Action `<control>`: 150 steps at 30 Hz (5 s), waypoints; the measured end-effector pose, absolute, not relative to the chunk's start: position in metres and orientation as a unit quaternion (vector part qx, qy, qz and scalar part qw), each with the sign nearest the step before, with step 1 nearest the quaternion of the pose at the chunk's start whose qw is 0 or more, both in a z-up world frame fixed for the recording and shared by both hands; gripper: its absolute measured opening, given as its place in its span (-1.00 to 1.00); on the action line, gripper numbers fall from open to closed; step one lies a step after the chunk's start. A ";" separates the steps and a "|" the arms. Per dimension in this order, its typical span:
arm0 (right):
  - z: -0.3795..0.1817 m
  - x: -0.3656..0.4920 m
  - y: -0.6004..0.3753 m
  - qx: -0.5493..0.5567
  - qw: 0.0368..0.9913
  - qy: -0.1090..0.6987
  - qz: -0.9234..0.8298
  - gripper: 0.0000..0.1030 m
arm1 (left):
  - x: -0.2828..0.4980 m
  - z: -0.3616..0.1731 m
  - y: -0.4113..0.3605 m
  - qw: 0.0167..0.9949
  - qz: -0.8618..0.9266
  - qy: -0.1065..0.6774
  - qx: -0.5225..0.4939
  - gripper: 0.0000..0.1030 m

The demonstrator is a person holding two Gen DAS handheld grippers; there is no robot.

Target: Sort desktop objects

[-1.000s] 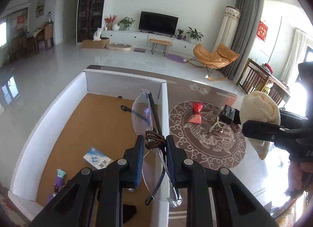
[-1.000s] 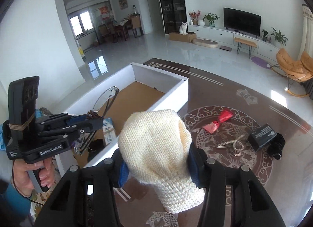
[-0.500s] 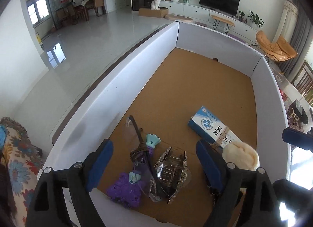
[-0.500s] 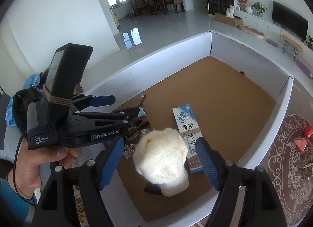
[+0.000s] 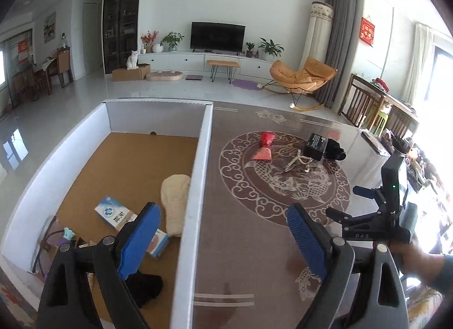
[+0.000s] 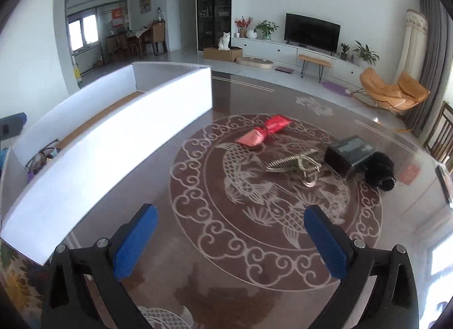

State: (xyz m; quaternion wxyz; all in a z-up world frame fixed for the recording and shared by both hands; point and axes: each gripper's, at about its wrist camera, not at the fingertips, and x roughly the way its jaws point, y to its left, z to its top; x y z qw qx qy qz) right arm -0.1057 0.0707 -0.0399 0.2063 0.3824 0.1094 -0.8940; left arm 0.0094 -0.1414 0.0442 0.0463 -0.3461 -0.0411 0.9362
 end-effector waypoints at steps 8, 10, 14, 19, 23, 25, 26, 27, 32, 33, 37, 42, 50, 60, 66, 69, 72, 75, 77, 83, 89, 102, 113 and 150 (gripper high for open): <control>-0.091 -0.097 0.250 0.459 0.054 0.056 -0.885 1.00 | -0.032 -0.049 -0.009 0.126 0.894 0.001 -0.430 1.00; -0.091 -0.095 0.262 0.458 0.045 0.046 -0.887 1.00 | -0.047 -0.072 0.012 0.114 0.888 0.031 -0.444 1.00; -0.090 -0.092 0.267 0.456 0.050 0.034 -0.888 1.00 | -0.071 -0.095 0.038 0.105 0.879 0.081 -0.458 1.00; -0.094 -0.096 0.262 0.457 0.052 0.032 -0.888 1.00 | -0.087 -0.100 0.042 0.114 0.875 0.081 -0.464 1.00; -0.096 -0.098 0.260 0.457 0.051 0.034 -0.888 1.00 | -0.094 -0.104 0.041 0.121 0.873 0.068 -0.467 1.00; -0.097 -0.099 0.259 0.457 0.051 0.034 -0.888 1.00 | -0.099 -0.105 0.042 0.123 0.873 0.069 -0.466 1.00; -0.096 -0.099 0.260 0.457 0.051 0.034 -0.888 1.00 | -0.101 -0.105 0.042 0.124 0.873 0.070 -0.466 1.00; -0.096 -0.099 0.259 0.456 0.051 0.034 -0.888 1.00 | -0.106 -0.105 0.042 0.124 0.873 0.070 -0.466 1.00; -0.097 -0.099 0.260 0.457 0.051 0.034 -0.888 1.00 | -0.133 -0.105 0.038 0.135 0.872 0.075 -0.465 1.00; -0.096 -0.099 0.259 0.457 0.051 0.034 -0.888 1.00 | -0.140 -0.105 0.037 0.140 0.871 0.078 -0.465 1.00; -0.097 -0.099 0.260 0.457 0.051 0.034 -0.888 1.00 | -0.169 -0.105 0.034 0.158 0.866 0.087 -0.466 1.00; -0.097 -0.099 0.259 0.457 0.051 0.034 -0.888 1.00 | -0.205 -0.102 0.032 0.161 0.856 0.103 -0.481 1.00; -0.097 -0.099 0.259 0.457 0.051 0.034 -0.888 1.00 | -0.257 -0.085 0.048 0.173 0.872 0.110 -0.444 1.00; -0.097 -0.099 0.259 0.457 0.051 0.033 -0.888 1.00 | -0.294 -0.100 0.069 0.174 0.865 0.081 -0.464 1.00; -0.097 -0.099 0.259 0.456 0.051 0.033 -0.888 1.00 | -0.282 -0.094 0.068 0.156 0.881 0.085 -0.440 -0.11; -0.097 -0.099 0.259 0.457 0.051 0.033 -0.888 1.00 | -0.272 -0.094 0.066 0.138 0.884 0.082 -0.438 -0.11; -0.097 -0.099 0.259 0.456 0.051 0.033 -0.888 1.00 | -0.254 -0.093 0.062 0.118 0.888 0.076 -0.437 -0.11; -0.097 -0.099 0.259 0.456 0.051 0.033 -0.888 1.00 | -0.228 -0.093 0.050 0.099 0.889 0.064 -0.442 -0.11; -0.097 -0.099 0.259 0.456 0.051 0.033 -0.888 1.00 | -0.209 -0.093 0.043 0.089 0.889 0.059 -0.445 -0.11; -0.097 -0.099 0.259 0.456 0.051 0.033 -0.888 1.00 | -0.142 -0.095 0.020 0.072 0.888 0.056 -0.451 -0.11; -0.097 -0.099 0.259 0.456 0.051 0.033 -0.888 1.00 | -0.097 -0.097 0.005 0.070 0.888 0.058 -0.450 -0.08; -0.097 -0.099 0.259 0.456 0.051 0.033 -0.888 1.00 | -0.098 -0.102 -0.013 0.043 0.886 0.028 -0.460 0.90; -0.097 -0.099 0.259 0.456 0.051 0.033 -0.888 1.00 | -0.100 -0.104 -0.012 0.045 0.883 0.027 -0.466 1.00; -0.076 -0.143 0.273 0.466 0.063 -0.042 -0.881 0.99 | -0.100 -0.104 -0.011 0.043 0.883 0.027 -0.466 1.00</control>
